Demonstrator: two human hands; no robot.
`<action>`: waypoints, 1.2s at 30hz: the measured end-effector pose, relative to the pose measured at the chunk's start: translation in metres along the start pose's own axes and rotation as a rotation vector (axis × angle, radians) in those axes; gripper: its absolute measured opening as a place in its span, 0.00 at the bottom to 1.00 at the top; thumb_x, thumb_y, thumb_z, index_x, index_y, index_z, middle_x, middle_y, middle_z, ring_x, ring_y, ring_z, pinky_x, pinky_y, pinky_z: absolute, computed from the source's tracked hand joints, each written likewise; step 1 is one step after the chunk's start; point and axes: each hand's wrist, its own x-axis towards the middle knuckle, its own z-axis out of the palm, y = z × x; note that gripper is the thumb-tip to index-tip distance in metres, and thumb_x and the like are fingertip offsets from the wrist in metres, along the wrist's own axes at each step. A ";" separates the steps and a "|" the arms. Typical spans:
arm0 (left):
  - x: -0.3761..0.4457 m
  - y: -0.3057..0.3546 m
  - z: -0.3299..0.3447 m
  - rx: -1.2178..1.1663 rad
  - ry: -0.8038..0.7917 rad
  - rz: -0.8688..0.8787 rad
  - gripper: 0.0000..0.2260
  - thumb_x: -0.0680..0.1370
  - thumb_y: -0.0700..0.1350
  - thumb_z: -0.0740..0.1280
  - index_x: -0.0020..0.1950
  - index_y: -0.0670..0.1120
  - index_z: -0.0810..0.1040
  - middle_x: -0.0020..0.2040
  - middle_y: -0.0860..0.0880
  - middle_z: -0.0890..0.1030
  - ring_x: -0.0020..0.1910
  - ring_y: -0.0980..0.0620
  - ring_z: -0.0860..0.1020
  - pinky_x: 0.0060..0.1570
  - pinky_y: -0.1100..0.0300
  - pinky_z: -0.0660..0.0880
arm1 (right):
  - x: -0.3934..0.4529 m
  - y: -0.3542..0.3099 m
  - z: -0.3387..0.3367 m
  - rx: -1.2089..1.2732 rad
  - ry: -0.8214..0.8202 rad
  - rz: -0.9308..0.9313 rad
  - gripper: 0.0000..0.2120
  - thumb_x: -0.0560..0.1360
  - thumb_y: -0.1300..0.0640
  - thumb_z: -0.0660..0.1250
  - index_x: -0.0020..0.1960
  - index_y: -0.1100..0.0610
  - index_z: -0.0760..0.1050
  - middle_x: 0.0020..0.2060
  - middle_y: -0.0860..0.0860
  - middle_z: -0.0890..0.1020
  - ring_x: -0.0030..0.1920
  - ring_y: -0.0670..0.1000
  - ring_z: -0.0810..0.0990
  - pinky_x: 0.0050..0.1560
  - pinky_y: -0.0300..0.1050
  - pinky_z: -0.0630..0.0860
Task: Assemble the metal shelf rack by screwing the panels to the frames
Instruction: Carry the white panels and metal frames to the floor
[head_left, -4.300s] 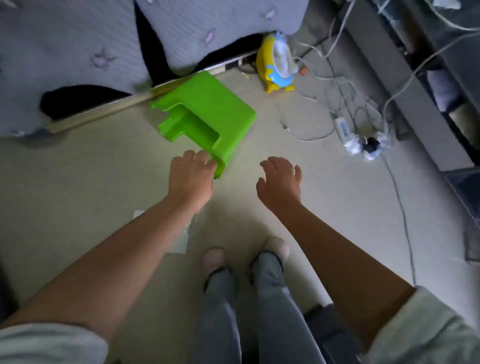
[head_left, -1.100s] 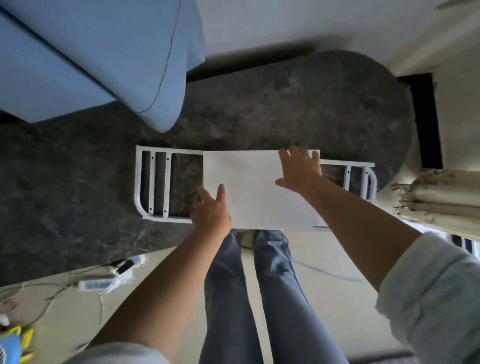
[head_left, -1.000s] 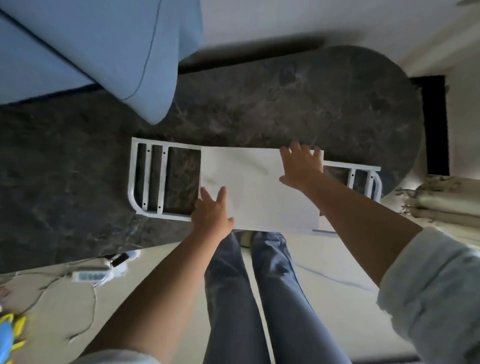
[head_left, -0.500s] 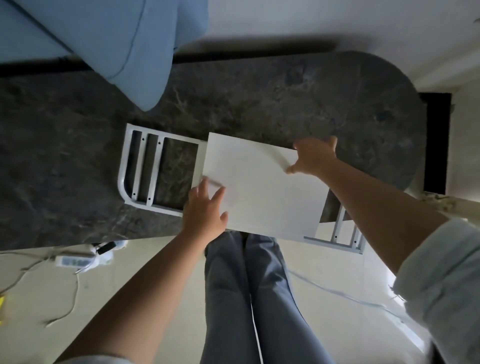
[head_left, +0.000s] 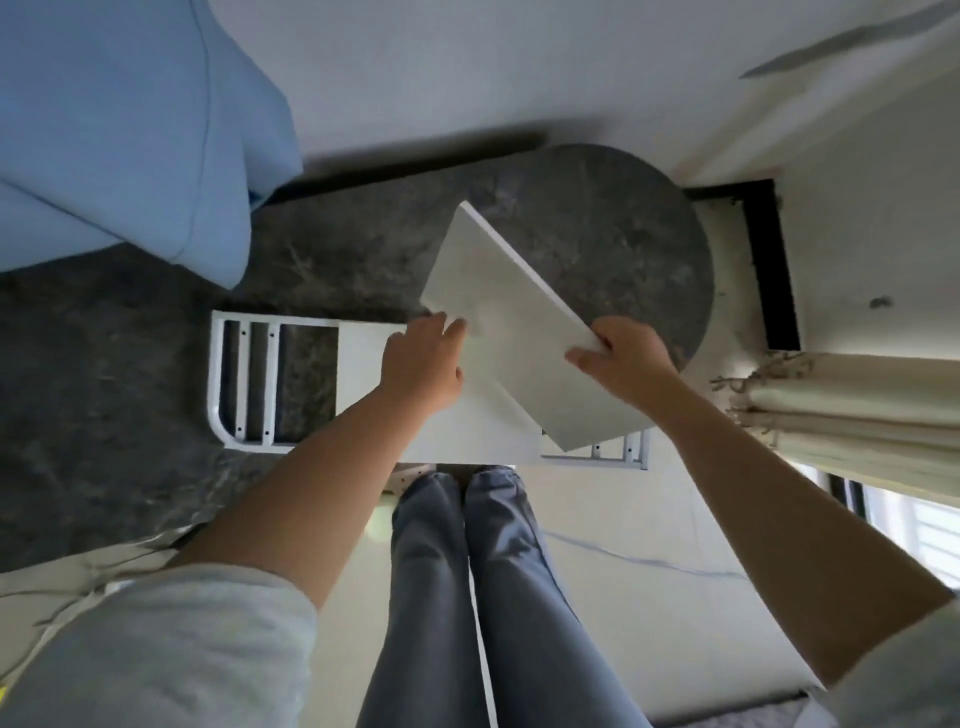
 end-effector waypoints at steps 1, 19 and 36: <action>0.004 0.000 -0.003 0.095 -0.002 -0.002 0.22 0.76 0.44 0.63 0.69 0.44 0.64 0.68 0.44 0.68 0.67 0.44 0.66 0.57 0.51 0.69 | -0.001 0.000 -0.004 0.019 0.060 0.014 0.13 0.75 0.51 0.64 0.35 0.55 0.67 0.32 0.49 0.70 0.38 0.52 0.71 0.31 0.40 0.62; 0.068 -0.036 0.062 0.223 -0.104 0.072 0.36 0.68 0.60 0.71 0.67 0.41 0.65 0.62 0.43 0.71 0.63 0.43 0.70 0.60 0.53 0.65 | 0.008 -0.003 0.007 -0.019 0.282 0.046 0.09 0.78 0.52 0.61 0.43 0.54 0.64 0.38 0.48 0.69 0.33 0.46 0.68 0.32 0.35 0.62; 0.049 -0.082 0.026 -0.060 -0.066 -0.276 0.24 0.73 0.52 0.71 0.60 0.38 0.71 0.60 0.39 0.74 0.61 0.38 0.72 0.54 0.49 0.71 | 0.011 -0.015 0.003 -0.071 0.334 0.059 0.10 0.79 0.56 0.59 0.54 0.61 0.72 0.46 0.55 0.72 0.37 0.49 0.67 0.34 0.38 0.61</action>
